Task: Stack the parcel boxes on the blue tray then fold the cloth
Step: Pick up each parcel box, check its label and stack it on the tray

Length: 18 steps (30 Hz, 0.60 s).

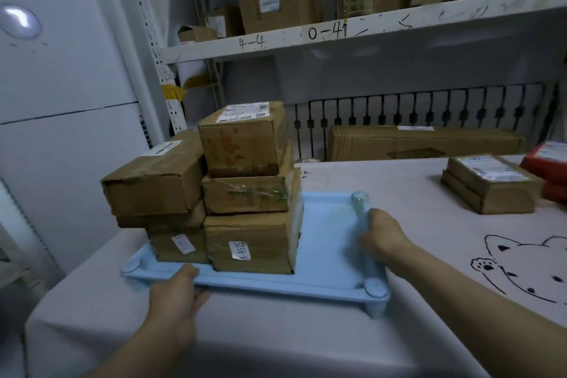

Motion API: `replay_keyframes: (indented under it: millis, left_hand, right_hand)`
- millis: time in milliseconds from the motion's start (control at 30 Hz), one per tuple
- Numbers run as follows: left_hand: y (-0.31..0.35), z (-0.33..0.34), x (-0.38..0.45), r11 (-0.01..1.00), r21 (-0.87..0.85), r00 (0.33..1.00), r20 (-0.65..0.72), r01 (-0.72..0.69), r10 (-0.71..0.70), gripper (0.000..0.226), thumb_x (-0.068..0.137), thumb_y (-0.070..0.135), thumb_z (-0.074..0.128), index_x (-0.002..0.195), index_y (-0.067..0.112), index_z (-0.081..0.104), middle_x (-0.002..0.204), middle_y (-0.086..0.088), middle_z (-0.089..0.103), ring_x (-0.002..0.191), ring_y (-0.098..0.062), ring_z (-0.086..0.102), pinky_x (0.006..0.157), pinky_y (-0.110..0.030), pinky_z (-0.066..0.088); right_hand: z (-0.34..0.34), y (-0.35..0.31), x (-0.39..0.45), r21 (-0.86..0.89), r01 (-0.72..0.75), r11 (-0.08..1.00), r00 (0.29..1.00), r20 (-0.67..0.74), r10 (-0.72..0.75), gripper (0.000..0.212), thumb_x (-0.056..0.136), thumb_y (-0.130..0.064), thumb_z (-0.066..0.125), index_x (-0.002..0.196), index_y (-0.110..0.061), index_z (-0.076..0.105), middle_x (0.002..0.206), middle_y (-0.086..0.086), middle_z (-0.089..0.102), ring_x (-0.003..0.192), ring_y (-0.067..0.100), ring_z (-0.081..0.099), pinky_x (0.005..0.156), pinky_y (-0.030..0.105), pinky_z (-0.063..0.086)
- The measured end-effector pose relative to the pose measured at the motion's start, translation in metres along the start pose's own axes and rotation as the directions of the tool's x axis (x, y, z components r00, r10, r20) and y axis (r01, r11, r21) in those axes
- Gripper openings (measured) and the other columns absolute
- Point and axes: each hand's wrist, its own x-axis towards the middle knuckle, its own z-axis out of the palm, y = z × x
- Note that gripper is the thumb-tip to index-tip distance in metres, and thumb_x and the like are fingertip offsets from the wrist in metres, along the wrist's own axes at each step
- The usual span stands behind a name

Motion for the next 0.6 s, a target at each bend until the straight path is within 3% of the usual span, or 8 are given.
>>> replay_keyframes:
  millis: [67, 167, 267, 367, 433, 533, 600]
  left_hand:
    - [-0.002, 0.007, -0.001, 0.999, -0.033, 0.998, 0.044, 0.042, -0.041, 0.036, 0.095, 0.000, 0.050, 0.131, 0.004, 0.046, 0.118, -0.022, 0.057, 0.111, -0.033, 0.057, 0.097, -0.048, 0.049]
    - [0.004, 0.009, 0.001, 0.998, -0.044, 0.999, 0.012, 0.048, -0.047, 0.043, 0.094, -0.008, 0.044, 0.135, 0.006, 0.047, 0.132, -0.021, 0.053, 0.121, -0.037, 0.053, 0.093, -0.052, 0.048]
    - [0.013, 0.000, 0.008, 0.999, 0.012, 0.998, -0.033, 0.050, -0.050, 0.031, 0.092, -0.014, 0.038, 0.109, 0.004, 0.056, 0.130, -0.022, 0.051, 0.127, -0.038, 0.048, 0.101, -0.058, 0.043]
    - [0.020, -0.010, 0.007, 0.997, 0.059, 0.997, -0.056, 0.057, -0.054, 0.027, 0.092, -0.014, 0.036, 0.104, 0.001, 0.056, 0.111, -0.023, 0.054, 0.129, -0.039, 0.046, 0.103, -0.057, 0.041]
    - [0.020, -0.015, 0.006, 0.996, 0.084, 0.998, -0.047, 0.038, -0.034, 0.024, 0.093, -0.014, 0.034, 0.083, 0.002, 0.049, 0.097, -0.024, 0.052, 0.125, -0.040, 0.049, 0.106, -0.057, 0.038]
    - [0.023, -0.021, 0.010, 0.994, 0.107, 0.998, -0.044, -0.032, 0.037, 0.028, 0.093, -0.014, 0.034, 0.075, 0.004, 0.044, 0.115, -0.025, 0.052, 0.113, -0.038, 0.052, 0.110, -0.056, 0.034]
    - [0.022, -0.023, 0.015, 0.999, 0.050, 0.999, -0.037, -0.022, 0.023, 0.026, 0.092, -0.014, 0.036, 0.076, 0.004, 0.046, 0.109, -0.019, 0.052, 0.124, -0.036, 0.048, 0.108, -0.054, 0.037]
  right_hand:
    - [0.003, -0.002, -0.006, 0.012, 0.021, 1.000, 0.999, 0.040, -0.022, 0.025, 0.083, 0.002, 0.051, 0.107, -0.003, 0.050, 0.103, 0.014, 0.055, 0.090, 0.028, 0.054, 0.073, 0.033, 0.045]
    - [0.011, -0.007, -0.012, 0.030, 0.042, 0.999, 0.995, 0.085, -0.045, 0.030, 0.083, 0.000, 0.053, 0.113, -0.002, 0.049, 0.111, 0.016, 0.058, 0.102, 0.032, 0.058, 0.079, 0.033, 0.046]
    - [0.022, -0.012, -0.010, 0.083, 0.070, 0.994, 0.990, 0.116, -0.079, 0.042, 0.082, -0.001, 0.053, 0.124, 0.001, 0.048, 0.122, 0.019, 0.059, 0.112, 0.034, 0.058, 0.085, 0.033, 0.049]
    - [0.033, -0.015, -0.008, 0.087, 0.098, 0.991, 0.981, 0.161, -0.111, 0.046, 0.085, -0.002, 0.053, 0.129, 0.002, 0.042, 0.125, 0.018, 0.055, 0.113, 0.032, 0.057, 0.075, 0.026, 0.041]
    - [0.039, -0.017, -0.006, 0.087, 0.123, 0.989, 0.975, 0.176, -0.136, 0.048, 0.086, -0.002, 0.053, 0.131, 0.004, 0.038, 0.125, 0.018, 0.053, 0.109, 0.031, 0.057, 0.073, 0.025, 0.038]
    - [0.045, -0.019, 0.000, 0.108, 0.142, 0.984, 0.968, 0.192, -0.161, 0.047, 0.088, -0.008, 0.057, 0.129, 0.002, 0.035, 0.119, 0.015, 0.052, 0.096, 0.027, 0.054, 0.072, 0.028, 0.042]
    - [0.045, -0.020, 0.008, 0.063, 0.176, 0.982, 0.974, 0.137, -0.183, 0.053, 0.090, -0.023, 0.060, 0.132, -0.002, 0.036, 0.127, 0.015, 0.047, 0.110, 0.031, 0.053, 0.085, 0.033, 0.045]
